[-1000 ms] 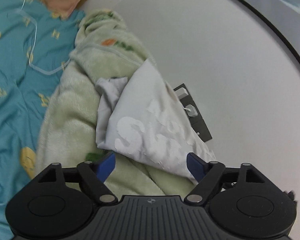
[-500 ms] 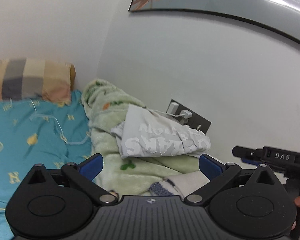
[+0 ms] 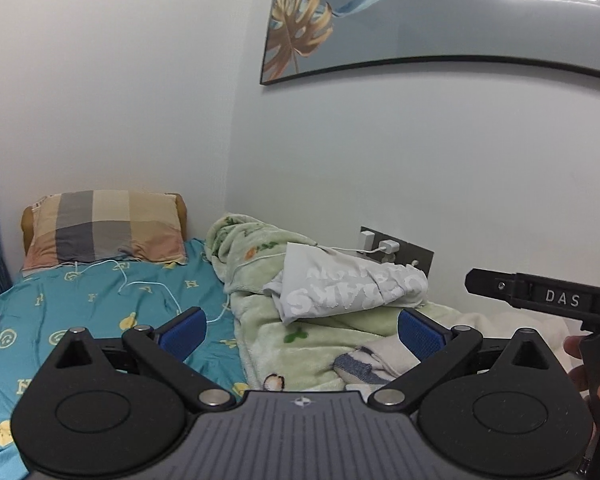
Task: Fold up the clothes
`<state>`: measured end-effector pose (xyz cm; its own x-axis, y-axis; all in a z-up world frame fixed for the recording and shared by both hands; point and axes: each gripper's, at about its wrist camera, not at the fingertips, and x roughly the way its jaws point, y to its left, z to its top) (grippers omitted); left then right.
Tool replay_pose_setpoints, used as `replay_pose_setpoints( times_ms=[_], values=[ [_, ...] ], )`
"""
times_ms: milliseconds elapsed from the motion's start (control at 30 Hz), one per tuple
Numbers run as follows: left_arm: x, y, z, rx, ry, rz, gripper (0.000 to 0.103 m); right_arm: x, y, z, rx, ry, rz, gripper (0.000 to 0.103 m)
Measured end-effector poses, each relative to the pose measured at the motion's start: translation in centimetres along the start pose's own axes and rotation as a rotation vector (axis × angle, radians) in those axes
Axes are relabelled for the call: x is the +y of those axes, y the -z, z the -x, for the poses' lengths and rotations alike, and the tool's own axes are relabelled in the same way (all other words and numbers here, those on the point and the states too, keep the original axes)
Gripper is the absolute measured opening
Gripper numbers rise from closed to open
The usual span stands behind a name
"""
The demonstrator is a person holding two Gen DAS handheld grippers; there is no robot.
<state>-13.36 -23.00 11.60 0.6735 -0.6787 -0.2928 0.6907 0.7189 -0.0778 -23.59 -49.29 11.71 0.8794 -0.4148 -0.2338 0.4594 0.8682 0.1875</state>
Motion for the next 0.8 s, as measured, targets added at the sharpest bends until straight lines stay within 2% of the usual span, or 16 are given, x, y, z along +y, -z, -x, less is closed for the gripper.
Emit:
replay_pose_setpoints(
  times_ms=[167,267,800],
  values=[
    [0.9,0.2,2.4,-0.014,-0.035,0.005,0.103,1.8,0.2,1.7,-0.057,0.017,0.049,0.089],
    [0.9,0.3,3.5,-0.023,-0.068,-0.031,0.102,2.3,0.3,2.3,-0.071,0.021,0.041,0.089],
    [1.8,0.6,5.8,-0.044,-0.063,-0.014,0.101,4.5,2.0,2.2,-0.021,0.055,0.074,0.089]
  ],
)
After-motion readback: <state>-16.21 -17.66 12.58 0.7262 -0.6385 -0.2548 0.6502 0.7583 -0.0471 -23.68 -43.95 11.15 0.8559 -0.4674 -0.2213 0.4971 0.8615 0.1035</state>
